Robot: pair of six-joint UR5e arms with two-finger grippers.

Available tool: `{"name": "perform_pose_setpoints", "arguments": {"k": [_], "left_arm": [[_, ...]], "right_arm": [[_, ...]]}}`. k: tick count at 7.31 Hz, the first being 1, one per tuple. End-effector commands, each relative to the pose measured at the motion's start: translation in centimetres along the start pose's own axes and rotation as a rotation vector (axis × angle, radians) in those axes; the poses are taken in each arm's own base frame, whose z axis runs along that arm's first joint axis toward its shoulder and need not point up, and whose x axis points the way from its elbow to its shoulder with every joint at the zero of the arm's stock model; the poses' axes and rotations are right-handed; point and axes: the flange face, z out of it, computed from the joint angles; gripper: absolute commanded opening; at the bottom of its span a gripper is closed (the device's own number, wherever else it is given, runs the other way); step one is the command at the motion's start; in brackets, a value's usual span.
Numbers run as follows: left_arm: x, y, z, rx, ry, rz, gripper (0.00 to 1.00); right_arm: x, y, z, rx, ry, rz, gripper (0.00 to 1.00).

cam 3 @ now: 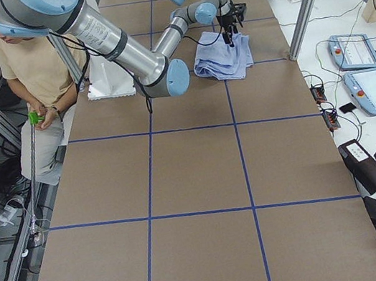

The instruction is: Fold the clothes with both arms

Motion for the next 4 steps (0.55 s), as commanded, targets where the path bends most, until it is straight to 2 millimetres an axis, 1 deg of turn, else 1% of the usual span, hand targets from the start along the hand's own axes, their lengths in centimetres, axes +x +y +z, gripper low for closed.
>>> {"name": "perform_pose_setpoints", "arguments": {"k": [1, 2, 3, 4], "left_arm": [[-4.8, 2.8, -7.9, -0.024, -0.072, 0.179, 1.0], [-8.5, 3.4, -10.6, -0.055, -0.078, 0.237, 1.0], [-15.0, 2.6, -13.6, -0.095, -0.093, 0.333, 1.0], [-22.6, 1.7, -17.0, -0.117, -0.13, 0.43, 1.0]], "right_arm": [[13.8, -3.9, -6.7, -0.066, 0.032, -0.179, 1.0], [20.3, -6.3, -8.9, -0.086, 0.033, -0.257, 1.0], [27.2, -8.5, -9.8, -0.116, 0.038, -0.33, 1.0], [33.3, -10.4, -11.0, -0.128, 0.045, -0.385, 1.0]]}}
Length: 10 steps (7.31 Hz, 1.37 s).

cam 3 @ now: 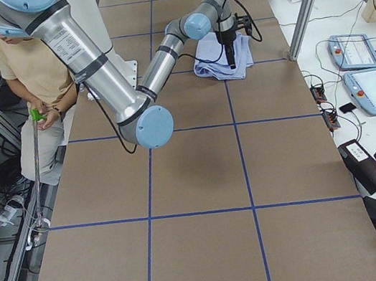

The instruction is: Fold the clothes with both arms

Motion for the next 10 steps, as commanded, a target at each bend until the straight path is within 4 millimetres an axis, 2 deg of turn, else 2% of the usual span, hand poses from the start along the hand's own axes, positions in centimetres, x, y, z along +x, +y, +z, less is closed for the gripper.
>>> {"name": "perform_pose_setpoints", "arguments": {"k": [1, 2, 3, 4, 5, 6, 7, 8, 9, 10], "left_arm": [[-15.5, 4.5, -6.5, -0.041, -0.071, 0.192, 1.0], [-22.2, 7.3, -8.8, -0.056, -0.118, 0.202, 1.0], [-27.4, 10.2, -10.2, -0.077, -0.139, 0.199, 1.0], [-30.8, 14.4, -11.1, -0.093, -0.092, 0.101, 1.0], [-32.5, 17.1, -10.1, -0.139, -0.082, 0.038, 1.0], [-36.2, 19.5, -10.0, -0.147, -0.095, -0.026, 1.0], [-37.0, 19.8, -11.7, -0.119, -0.107, -0.058, 1.0], [-37.3, 19.5, -11.4, -0.148, -0.112, -0.088, 1.0], [-37.4, 20.4, -11.2, -0.175, -0.103, -0.12, 1.0], [-37.2, 23.1, -11.3, -0.191, -0.097, -0.14, 1.0]], "right_arm": [[15.9, 1.2, -2.0, -0.049, 0.024, -0.13, 1.0], [23.8, 2.0, -2.2, -0.082, 0.034, -0.201, 1.0], [30.8, 3.2, -3.1, -0.096, 0.043, -0.251, 1.0], [37.5, 5.8, -3.3, -0.123, 0.042, -0.27, 1.0], [42.8, 9.0, -3.6, -0.146, 0.025, -0.24, 1.0], [46.9, 13.9, -2.6, -0.193, 0.001, -0.144, 1.0], [48.5, 15.1, -1.7, -0.219, 0.014, -0.12, 1.0], [48.0, 14.2, -2.4, -0.174, 0.049, -0.149, 1.0], [47.0, 14.0, -1.1, -0.195, 0.06, -0.098, 1.0], [46.2, 13.9, 0.2, -0.201, 0.108, -0.112, 1.0]]}}
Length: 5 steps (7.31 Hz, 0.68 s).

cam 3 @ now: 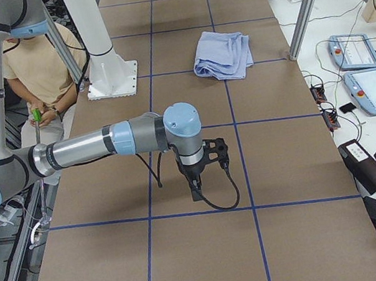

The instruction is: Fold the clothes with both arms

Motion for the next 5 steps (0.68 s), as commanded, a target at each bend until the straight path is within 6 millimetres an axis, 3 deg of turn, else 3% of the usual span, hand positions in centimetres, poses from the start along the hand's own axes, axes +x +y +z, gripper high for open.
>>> {"name": "perform_pose_setpoints", "arguments": {"k": [1, 2, 3, 4, 5], "left_arm": [[-0.3, 2.7, 0.7, -0.032, 0.009, -0.036, 1.0], [-0.2, 2.6, 0.5, -0.027, 0.009, -0.03, 1.0], [-0.3, 2.8, 0.7, -0.038, 0.01, -0.039, 1.0], [-1.3, 4.3, 1.9, -0.069, 0.013, -0.068, 1.0], [-1.1, 4.0, 1.6, -0.065, 0.01, -0.067, 1.0]], "right_arm": [[-0.3, -0.4, 3.0, -0.008, 0.055, -0.01, 1.0], [-0.5, -0.8, 5.0, -0.017, 0.053, -0.022, 1.0], [-1.0, -1.2, 4.9, 0.016, 0.036, -0.024, 1.0], [-0.9, -1.0, 5.0, 0.014, 0.023, -0.023, 1.0], [-0.7, -0.9, 5.1, 0.014, 0.028, -0.022, 1.0]]}}
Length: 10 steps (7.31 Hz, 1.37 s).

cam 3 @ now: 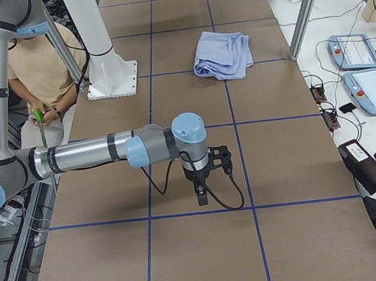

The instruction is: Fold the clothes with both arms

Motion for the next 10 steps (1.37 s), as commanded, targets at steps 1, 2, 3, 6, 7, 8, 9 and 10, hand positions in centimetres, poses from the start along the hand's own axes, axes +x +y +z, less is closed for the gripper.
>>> {"name": "perform_pose_setpoints", "arguments": {"k": [1, 2, 3, 6, 7, 8, 9, 10], "left_arm": [[-0.2, 0.3, 0.4, -0.016, 0.01, -0.052, 1.0], [0.1, 0.4, 0.7, -0.043, 0.027, -0.109, 1.0], [0.7, 0.0, 0.3, -0.036, 0.039, -0.109, 1.0], [7.3, -3.0, 1.7, -0.076, 0.076, -0.107, 1.0], [7.2, -2.9, 1.8, -0.072, 0.076, -0.1, 1.0], [7.5, -3.2, 1.5, -0.065, 0.077, -0.09, 1.0], [7.8, -3.5, 1.2, -0.047, 0.079, -0.074, 1.0], [7.7, -3.4, 1.3, -0.048, 0.078, -0.075, 1.0]], "right_arm": [[0.0, 0.0, 0.2, 0.005, -0.002, -0.001, 1.0], [0.0, 0.0, 0.1, 0.008, -0.002, -0.002, 1.0], [0.1, 0.0, 0.2, 0.007, -0.002, -0.003, 1.0], [-0.2, -0.1, -0.1, 0.013, -0.004, -0.006, 1.0], [-0.3, -0.4, -0.3, 0.017, -0.007, -0.008, 1.0], [-0.1, 0.1, 0.3, 0.0, -0.034, 0.005, 1.0], [-0.4, 0.0, -0.2, 0.009, -0.04, -0.003, 1.0], [-0.2, 0.2, 0.0, 0.007, -0.034, -0.003, 1.0]]}}
